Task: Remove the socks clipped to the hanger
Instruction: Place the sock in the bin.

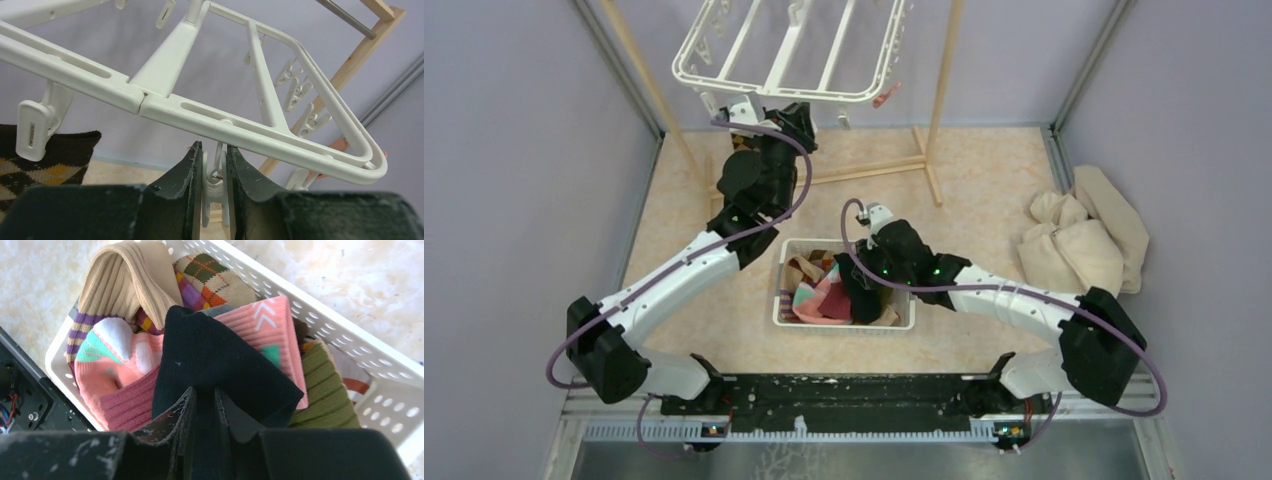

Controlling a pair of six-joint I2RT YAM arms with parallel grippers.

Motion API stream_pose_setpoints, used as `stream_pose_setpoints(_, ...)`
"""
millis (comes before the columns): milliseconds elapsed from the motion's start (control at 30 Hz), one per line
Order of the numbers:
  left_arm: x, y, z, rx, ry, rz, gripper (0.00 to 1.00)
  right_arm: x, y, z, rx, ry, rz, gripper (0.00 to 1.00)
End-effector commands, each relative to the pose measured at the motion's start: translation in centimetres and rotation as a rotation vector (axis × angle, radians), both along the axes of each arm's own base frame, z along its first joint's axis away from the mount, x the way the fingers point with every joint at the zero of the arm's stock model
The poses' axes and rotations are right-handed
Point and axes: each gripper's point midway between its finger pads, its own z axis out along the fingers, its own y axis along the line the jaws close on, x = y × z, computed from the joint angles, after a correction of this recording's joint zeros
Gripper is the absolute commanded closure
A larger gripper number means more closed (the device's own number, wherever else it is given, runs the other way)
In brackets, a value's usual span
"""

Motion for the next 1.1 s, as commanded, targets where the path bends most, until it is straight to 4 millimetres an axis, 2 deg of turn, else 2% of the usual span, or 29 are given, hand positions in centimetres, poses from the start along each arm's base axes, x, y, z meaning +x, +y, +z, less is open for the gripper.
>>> stream_pose_setpoints(0, 0.2, 0.4, 1.2, 0.033, -0.022, 0.061, 0.87, 0.4, 2.6, 1.5, 0.1, -0.007, 0.047, 0.8)
stream_pose_setpoints(133, 0.5, -0.1, 1.8, 0.037, -0.036, 0.066, 0.86, -0.7, 2.9, 0.1, 0.112, 0.032, 0.075, 0.81)
stream_pose_setpoints(300, 0.8, -1.2, 2.2, 0.044, -0.048, 0.048, 0.67, -1.9, 3.4, -1.8, 0.091, 0.075, 0.108, 0.81)
stream_pose_setpoints(500, 1.0, -2.1, 2.2, 0.056, -0.057, 0.039, 0.62, -3.4, 4.1, -4.1, 0.086, 0.131, 0.137, 0.82)
stream_pose_setpoints(733, 1.0, -3.1, 2.8, 0.08, -0.09, 0.001, 0.49, -5.1, 5.1, -6.4, 0.073, 0.19, 0.174, 0.82)
stream_pose_setpoints(933, 0.1, -4.8, 3.2, 0.138, -0.12, -0.109, 0.36, -5.6, 5.0, -6.2, 0.068, 0.199, 0.193, 0.73)
stream_pose_setpoints(1067, -0.9, -6.2, 2.8, 0.188, -0.142, -0.203, 0.32, -5.5, 4.6, -4.4, 0.084, 0.167, 0.186, 0.67)
